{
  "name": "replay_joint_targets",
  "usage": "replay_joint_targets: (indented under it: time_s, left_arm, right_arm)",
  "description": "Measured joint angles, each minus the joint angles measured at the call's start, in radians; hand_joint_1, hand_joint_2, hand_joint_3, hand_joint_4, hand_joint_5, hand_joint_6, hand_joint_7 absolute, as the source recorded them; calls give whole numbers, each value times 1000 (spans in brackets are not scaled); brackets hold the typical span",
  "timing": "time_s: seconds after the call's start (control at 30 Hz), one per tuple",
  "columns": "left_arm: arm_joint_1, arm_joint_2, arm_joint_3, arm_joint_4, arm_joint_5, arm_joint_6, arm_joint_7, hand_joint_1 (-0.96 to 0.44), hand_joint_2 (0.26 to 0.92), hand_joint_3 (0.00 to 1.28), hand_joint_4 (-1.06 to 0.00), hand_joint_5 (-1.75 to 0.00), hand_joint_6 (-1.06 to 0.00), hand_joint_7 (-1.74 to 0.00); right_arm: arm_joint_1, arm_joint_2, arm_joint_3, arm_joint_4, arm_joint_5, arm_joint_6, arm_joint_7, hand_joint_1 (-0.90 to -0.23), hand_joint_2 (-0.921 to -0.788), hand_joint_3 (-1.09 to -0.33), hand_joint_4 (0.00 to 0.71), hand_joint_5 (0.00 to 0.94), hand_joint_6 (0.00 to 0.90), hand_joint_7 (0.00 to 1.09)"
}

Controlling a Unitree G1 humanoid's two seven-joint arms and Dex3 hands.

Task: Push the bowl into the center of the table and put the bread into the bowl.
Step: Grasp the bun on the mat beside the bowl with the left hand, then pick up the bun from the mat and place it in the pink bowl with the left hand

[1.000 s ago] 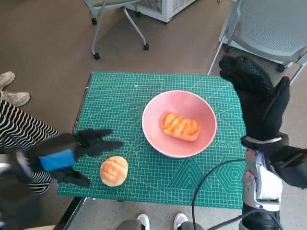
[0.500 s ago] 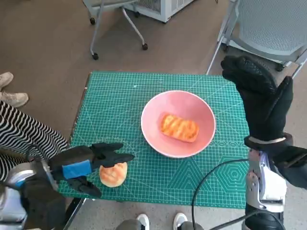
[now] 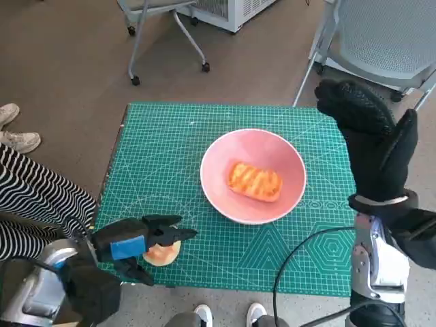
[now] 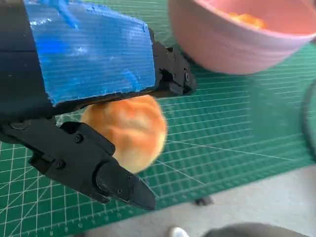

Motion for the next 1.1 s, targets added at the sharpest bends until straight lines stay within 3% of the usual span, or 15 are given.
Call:
replay_joint_targets:
  time_s: [0.1, 0.13, 0.17, 0.2, 0.23, 0.33, 0.63, 1.1]
  left_arm:
    - [-6, -3, -10, 5, 39, 0, 33, 63, 870, 64, -599, -62, -648, -107]
    - [-9, -3, -14, 7, 54, 1, 43, 51, 880, 81, -598, -292, -625, -345]
    - [-13, -3, -17, 8, 70, 1, 54, 34, 895, 131, -567, -655, -563, -719]
    - [-15, -3, -18, 8, 82, 1, 62, 22, 904, 145, -573, -887, -540, -918]
    - [-16, -2, -19, 8, 96, 0, 72, 15, 910, 152, -580, -1032, -528, -1043]
    - [-19, 2, -19, 8, 131, -4, 105, 7, 917, 116, -623, -1213, -587, -1079]
    - [-27, 37, 6, -12, 134, -21, 133, 2, 919, 93, -644, -1249, -627, -1132]
    - [-100, 47, 170, -197, -129, 22, 122, 2, 920, 81, -667, -1167, -616, -1202]
  right_arm:
    - [1, -1, 0, 0, 0, 0, 0, -679, -921, -622, 193, 1, 89, 522]
    - [1, -2, 0, 0, 0, 0, 0, -678, -921, -622, 192, 1, 89, 521]
    - [1, -2, 0, -1, 0, 0, 0, -677, -921, -622, 189, 0, 89, 521]
    - [1, -2, 0, -1, 0, 0, 0, -676, -921, -623, 187, 0, 89, 521]
    - [2, -3, 0, -2, 0, 0, 0, -676, -921, -623, 185, 0, 88, 521]
    - [2, -5, -1, -4, 0, 0, 0, -677, -921, -623, 184, 0, 88, 521]
    - [2, -5, -3, -3, 0, 0, 0, -679, -921, -622, 184, 1, 91, 522]
    - [-1, -5, -5, 8, 0, 0, 0, -681, -921, -622, 183, 0, 92, 522]
